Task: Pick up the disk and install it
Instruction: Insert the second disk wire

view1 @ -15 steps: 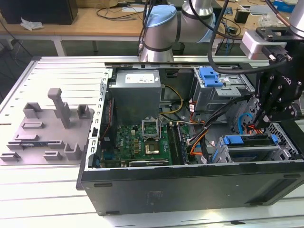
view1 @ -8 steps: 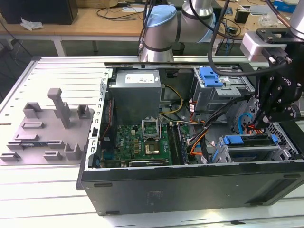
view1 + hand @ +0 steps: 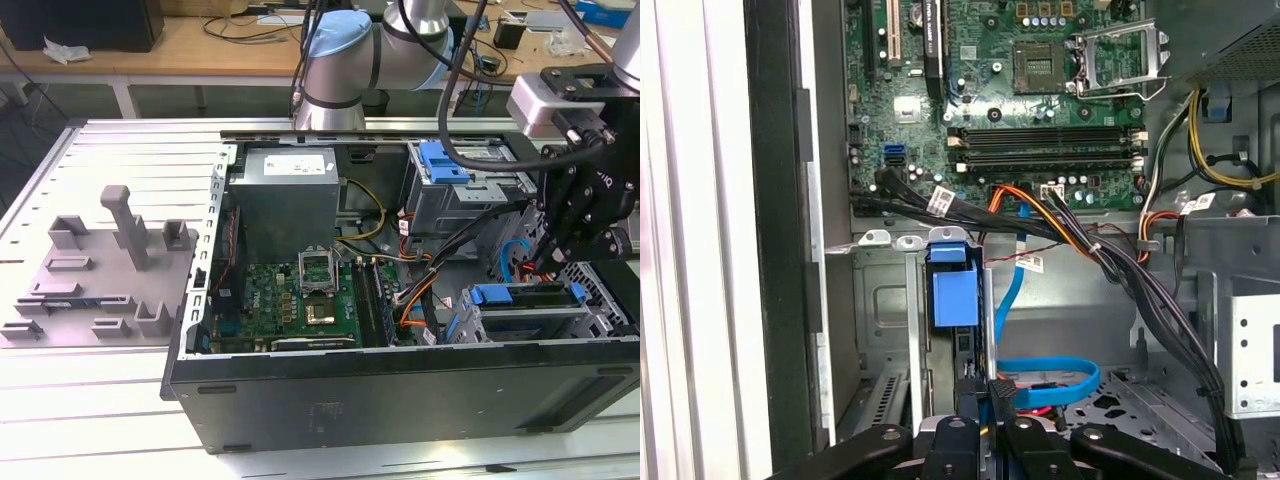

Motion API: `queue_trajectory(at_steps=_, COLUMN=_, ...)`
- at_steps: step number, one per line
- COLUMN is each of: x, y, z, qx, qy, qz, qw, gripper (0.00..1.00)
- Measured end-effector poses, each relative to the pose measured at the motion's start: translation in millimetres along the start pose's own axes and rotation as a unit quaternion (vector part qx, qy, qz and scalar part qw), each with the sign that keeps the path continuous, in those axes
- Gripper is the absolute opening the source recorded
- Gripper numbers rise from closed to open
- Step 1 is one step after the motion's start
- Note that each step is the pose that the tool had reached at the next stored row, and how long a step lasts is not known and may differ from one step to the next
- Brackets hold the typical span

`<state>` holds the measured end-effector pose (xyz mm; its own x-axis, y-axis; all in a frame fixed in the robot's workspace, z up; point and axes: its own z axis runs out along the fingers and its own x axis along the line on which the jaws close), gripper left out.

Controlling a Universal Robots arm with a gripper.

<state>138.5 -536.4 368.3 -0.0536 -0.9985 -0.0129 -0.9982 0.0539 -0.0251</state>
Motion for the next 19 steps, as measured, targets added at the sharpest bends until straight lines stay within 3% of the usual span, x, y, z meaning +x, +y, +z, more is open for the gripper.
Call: queue_trajectory(at_steps=19, x=1.0, y=0.1, z=5.5, qx=-0.0001, qy=-0.0011, qz=-0.003, qw=1.0, gripper=0.16)
